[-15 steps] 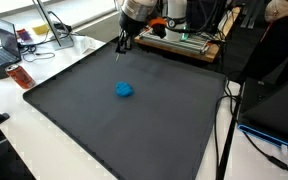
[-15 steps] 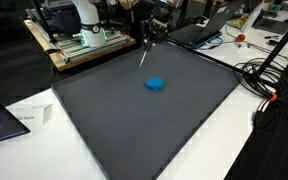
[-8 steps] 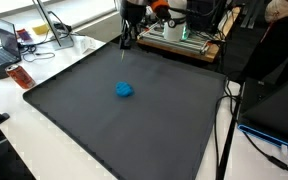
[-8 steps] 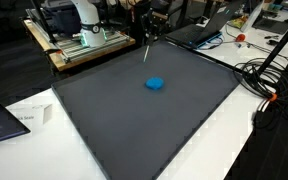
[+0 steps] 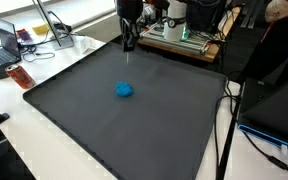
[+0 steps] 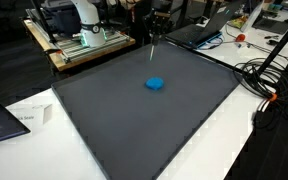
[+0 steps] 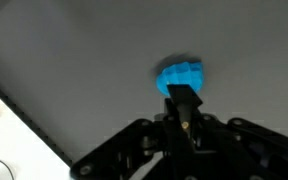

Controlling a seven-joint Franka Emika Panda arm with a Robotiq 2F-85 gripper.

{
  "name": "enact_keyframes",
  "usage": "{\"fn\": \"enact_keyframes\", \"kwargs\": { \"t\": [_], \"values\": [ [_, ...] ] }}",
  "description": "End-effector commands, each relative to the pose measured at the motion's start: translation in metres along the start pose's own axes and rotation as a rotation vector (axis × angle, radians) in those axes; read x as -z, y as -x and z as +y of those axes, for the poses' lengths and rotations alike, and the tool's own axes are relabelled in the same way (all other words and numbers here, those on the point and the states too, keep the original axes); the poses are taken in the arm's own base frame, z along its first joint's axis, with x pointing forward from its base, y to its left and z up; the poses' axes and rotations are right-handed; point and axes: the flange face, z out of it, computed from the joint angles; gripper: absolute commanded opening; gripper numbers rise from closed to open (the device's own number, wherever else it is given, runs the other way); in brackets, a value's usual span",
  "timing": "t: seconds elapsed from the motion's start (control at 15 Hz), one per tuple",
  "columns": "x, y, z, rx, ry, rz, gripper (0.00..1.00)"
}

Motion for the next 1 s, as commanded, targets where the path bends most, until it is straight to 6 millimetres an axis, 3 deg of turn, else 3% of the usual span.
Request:
{"fn": "enact_keyframes", "kwargs": {
  "t": [0.0,0.93],
  "values": [
    [-0.003,-0.015,-0.002,0.022,-0.064,-0.032,0.03],
    [-0.047,-0.048,-0.024,0.087,-0.145,-0.106,0.03]
  ]
}}
